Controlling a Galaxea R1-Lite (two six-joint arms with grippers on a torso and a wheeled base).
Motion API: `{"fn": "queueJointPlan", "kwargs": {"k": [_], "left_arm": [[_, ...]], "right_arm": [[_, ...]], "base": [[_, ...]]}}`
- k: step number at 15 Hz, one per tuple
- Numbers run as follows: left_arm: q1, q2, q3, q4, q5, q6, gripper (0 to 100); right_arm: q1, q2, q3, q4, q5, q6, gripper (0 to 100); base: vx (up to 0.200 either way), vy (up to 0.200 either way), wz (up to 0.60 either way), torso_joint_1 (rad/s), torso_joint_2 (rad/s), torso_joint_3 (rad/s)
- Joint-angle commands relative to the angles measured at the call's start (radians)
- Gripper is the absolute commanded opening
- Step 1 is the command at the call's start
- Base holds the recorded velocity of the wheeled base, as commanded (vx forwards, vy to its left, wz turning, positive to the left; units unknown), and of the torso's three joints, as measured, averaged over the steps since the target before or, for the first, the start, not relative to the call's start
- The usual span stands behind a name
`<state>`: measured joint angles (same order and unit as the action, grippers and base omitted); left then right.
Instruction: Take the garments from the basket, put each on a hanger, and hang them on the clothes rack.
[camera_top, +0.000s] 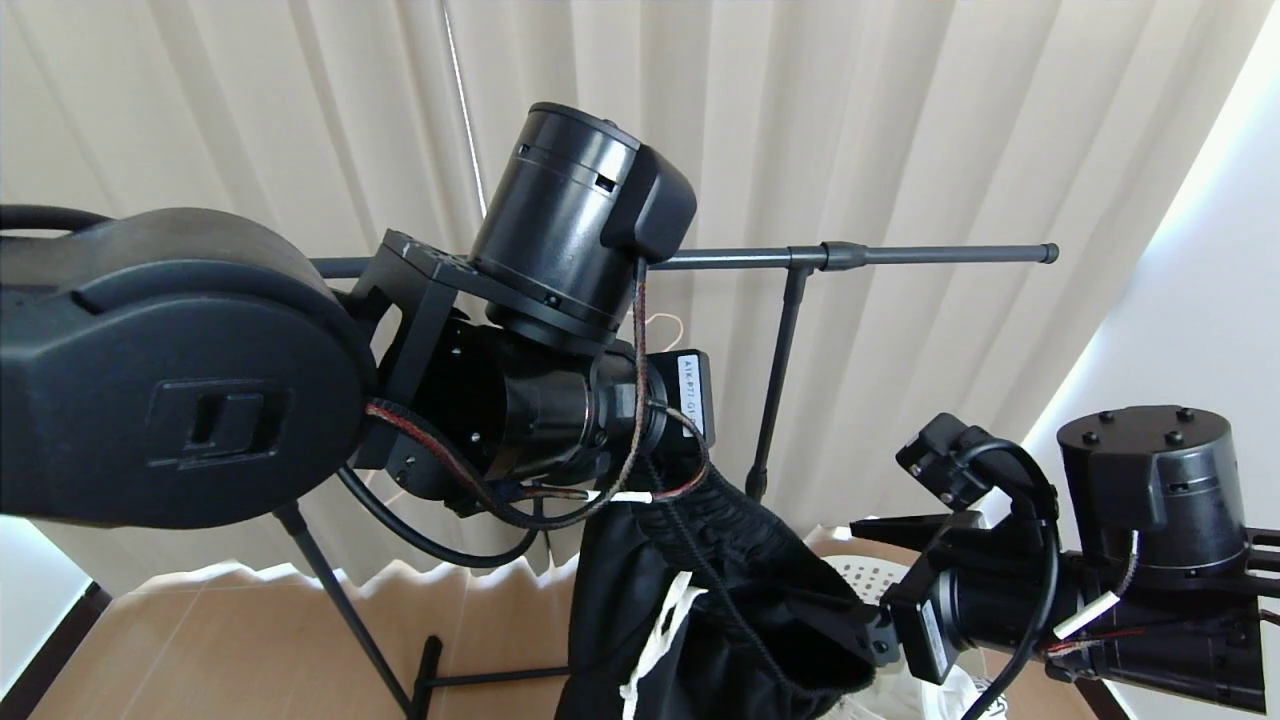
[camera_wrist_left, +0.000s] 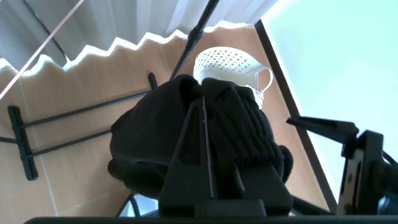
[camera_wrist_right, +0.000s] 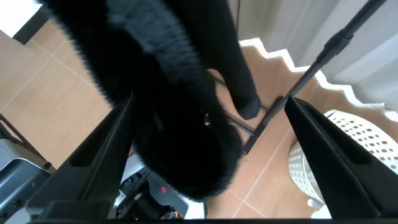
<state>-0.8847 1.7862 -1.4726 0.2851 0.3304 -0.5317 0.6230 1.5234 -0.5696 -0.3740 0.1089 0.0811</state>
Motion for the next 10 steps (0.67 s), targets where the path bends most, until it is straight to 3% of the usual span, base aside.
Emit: {"fn": "queueJointPlan", "kwargs": {"k": [1, 10], "left_arm": [[-0.005, -0.007, 0.0, 0.0, -0.001, -0.001, 0], [-0.005, -0.008, 0.001, 0.0, -0.024, 0.024, 0]], "right_arm": [[-0.012, 0.009, 0.002, 0.0, 0.041, -0.001, 100], [0.041, 0.055, 0.02, -0.032, 0.117, 0.002, 100]], "base": [[0.0, 0.0, 0.0, 0.0, 0.0, 0.0], [0.0, 0.0, 0.0, 0.0, 0.0, 0.0]]}}
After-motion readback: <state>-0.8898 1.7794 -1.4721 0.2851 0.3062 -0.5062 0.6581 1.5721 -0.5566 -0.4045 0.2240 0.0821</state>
